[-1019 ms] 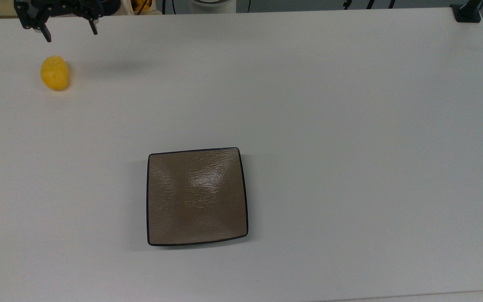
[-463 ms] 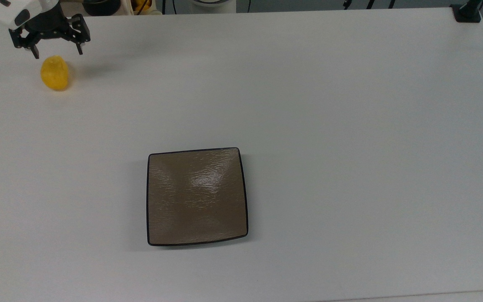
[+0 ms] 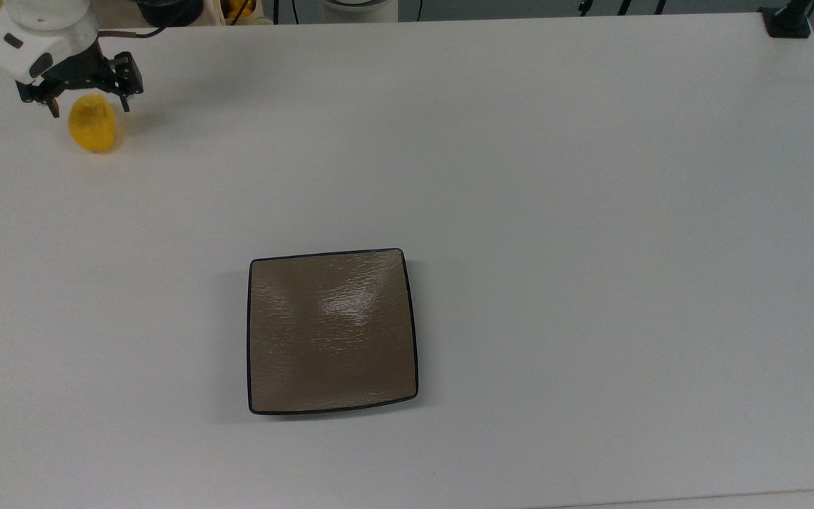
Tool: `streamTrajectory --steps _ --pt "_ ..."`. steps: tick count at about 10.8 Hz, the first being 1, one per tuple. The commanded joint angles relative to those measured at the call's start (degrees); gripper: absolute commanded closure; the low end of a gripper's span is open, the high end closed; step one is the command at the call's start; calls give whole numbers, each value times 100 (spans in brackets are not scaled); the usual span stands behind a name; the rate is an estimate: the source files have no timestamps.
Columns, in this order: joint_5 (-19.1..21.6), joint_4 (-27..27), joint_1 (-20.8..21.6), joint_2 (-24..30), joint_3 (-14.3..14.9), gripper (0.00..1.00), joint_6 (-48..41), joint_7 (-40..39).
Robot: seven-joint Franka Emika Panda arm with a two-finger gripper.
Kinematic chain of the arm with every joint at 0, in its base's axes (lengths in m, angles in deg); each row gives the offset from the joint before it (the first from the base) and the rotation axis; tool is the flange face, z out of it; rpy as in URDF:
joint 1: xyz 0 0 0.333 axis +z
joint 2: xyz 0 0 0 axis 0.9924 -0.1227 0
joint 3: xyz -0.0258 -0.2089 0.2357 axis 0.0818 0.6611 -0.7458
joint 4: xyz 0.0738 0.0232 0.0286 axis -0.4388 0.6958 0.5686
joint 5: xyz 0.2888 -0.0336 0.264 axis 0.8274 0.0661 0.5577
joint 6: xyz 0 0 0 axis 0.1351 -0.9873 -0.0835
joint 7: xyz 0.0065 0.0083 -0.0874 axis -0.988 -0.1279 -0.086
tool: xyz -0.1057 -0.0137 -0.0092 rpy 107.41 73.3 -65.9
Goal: Put potatoes on a ceramic plate
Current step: 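Lower the gripper around the yellow potato and close on it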
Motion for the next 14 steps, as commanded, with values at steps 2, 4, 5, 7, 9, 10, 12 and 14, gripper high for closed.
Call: streamTrajectory --steps 2,4,5,7,9,10,12,14 --pt "-406 236 -124 -205 37 0 459 -37" --pt "-547 464 -204 -267 46 0 924 -46" --pt "-591 491 -204 -293 46 0 935 -46" --pt "-670 509 -204 -390 46 0 944 -37" --pt "-671 500 -204 -390 37 30 935 -37" --pt "-671 500 -195 -390 37 47 926 -37" --pt "-671 500 -195 -373 37 87 883 -37" --pt "-653 466 -160 -215 37 87 673 -19"
